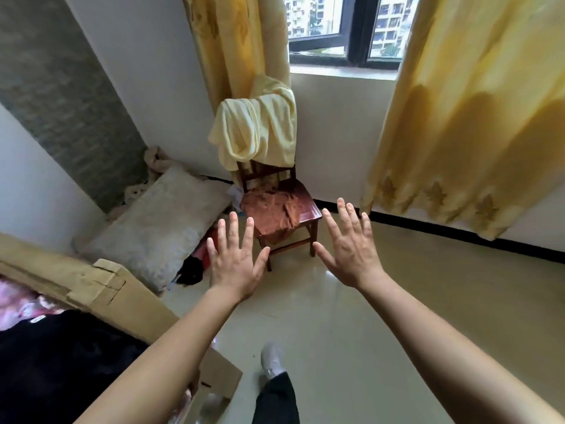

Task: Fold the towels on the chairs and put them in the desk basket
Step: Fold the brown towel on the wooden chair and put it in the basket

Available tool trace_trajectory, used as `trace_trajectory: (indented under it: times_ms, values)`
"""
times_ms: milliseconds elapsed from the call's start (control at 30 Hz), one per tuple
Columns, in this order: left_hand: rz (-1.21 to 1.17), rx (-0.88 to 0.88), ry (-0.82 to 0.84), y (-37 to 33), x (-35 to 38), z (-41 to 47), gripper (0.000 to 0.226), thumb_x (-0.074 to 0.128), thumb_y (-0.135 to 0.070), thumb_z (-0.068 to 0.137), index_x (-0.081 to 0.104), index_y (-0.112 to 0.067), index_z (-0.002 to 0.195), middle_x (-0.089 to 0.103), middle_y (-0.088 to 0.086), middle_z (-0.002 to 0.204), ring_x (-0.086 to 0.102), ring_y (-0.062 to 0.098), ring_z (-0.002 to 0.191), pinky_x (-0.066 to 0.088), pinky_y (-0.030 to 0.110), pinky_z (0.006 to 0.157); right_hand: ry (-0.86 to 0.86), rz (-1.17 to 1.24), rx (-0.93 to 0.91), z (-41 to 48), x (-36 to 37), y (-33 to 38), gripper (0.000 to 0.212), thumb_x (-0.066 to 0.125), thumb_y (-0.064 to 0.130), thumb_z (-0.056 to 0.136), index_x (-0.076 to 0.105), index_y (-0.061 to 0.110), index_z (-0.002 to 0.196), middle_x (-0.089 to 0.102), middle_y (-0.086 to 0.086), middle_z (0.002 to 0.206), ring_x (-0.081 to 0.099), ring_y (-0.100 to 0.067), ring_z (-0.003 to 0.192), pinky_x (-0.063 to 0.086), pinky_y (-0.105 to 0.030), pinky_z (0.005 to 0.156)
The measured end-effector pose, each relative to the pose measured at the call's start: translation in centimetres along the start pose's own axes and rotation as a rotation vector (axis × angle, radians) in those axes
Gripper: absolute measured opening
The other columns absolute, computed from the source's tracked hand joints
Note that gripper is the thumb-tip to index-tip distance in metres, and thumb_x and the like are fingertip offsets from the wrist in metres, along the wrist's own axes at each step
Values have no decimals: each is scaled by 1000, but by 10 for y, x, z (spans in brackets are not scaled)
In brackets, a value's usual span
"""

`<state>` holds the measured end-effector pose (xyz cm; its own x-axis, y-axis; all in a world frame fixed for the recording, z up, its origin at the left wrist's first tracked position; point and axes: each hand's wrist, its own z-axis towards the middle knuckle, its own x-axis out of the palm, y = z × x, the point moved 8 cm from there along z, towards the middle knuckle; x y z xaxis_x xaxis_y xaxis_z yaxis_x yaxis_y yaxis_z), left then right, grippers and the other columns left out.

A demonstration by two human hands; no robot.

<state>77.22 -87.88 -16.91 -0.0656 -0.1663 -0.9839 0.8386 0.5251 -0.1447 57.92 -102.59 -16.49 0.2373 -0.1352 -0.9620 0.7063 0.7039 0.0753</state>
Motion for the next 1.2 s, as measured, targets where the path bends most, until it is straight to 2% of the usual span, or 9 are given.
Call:
trace_trajectory:
  times_ms: [100, 367, 567, 700, 833, 1000, 1100, 1200]
  values:
    - [-9, -25, 8, 6, 24, 59, 82, 7, -68, 88, 5, -25, 158, -12, 8, 164, -5, 32, 151, 10, 60, 118, 32, -36, 17, 57, 31, -20, 77, 32, 63, 94, 30, 17, 156, 15, -19, 164, 21, -36, 151, 15, -55, 120]
    - [-68, -64, 60, 11, 64, 289, 84, 6, -68, 86, 2, -25, 158, -13, 7, 164, -7, 31, 151, 10, 59, 118, 126, -85, 18, 258, 95, -68, 76, 31, 62, 96, 28, 17, 157, 16, -19, 164, 24, -35, 150, 20, -55, 120]
    - [-67, -39, 81, 6, 68, 423, 75, 31, -60, 97, 3, -25, 158, -11, 7, 165, -6, 31, 151, 11, 59, 118, 152, -31, 82, 378, 117, -100, 79, 23, 63, 93, 32, 15, 156, 20, -20, 163, 28, -35, 149, 23, -54, 119]
    - [-54, -58, 155, 9, 104, 490, 75, 28, -60, 98, -1, -26, 157, -15, 7, 164, -8, 30, 151, 12, 60, 117, 219, -37, 32, 448, 164, -120, 79, 22, 62, 93, 36, 14, 154, 25, -21, 162, 33, -35, 146, 28, -54, 117]
    - [100, -96, 324, 20, 158, 519, 75, 21, -62, 98, -7, -24, 157, -19, 8, 163, -10, 32, 151, 12, 61, 117, 365, -66, -28, 495, 228, -140, 79, 23, 61, 92, 42, 12, 151, 32, -23, 158, 40, -38, 141, 34, -55, 112]
    - [172, -219, 457, 32, 204, 540, 75, 19, -62, 98, -9, -23, 157, -20, 9, 163, -11, 32, 151, 10, 61, 117, 499, -30, -128, 553, 301, -158, 80, 25, 60, 90, 48, 9, 147, 37, -25, 155, 45, -41, 136, 38, -57, 108]
    - [174, -291, 484, 42, 227, 560, 75, 18, -62, 98, -8, -23, 157, -18, 9, 163, -10, 33, 151, 11, 61, 118, 545, -23, -180, 584, 341, -161, 79, 25, 61, 92, 39, 11, 152, 29, -24, 159, 36, -40, 143, 31, -54, 113]
    - [145, -339, 520, 48, 261, 565, 75, 20, -62, 98, -6, -23, 157, -14, 10, 164, -7, 33, 151, 12, 61, 117, 608, 16, -203, 589, 384, -160, 75, 39, 57, 97, 30, 12, 156, 20, -22, 163, 27, -37, 148, 26, -51, 116]
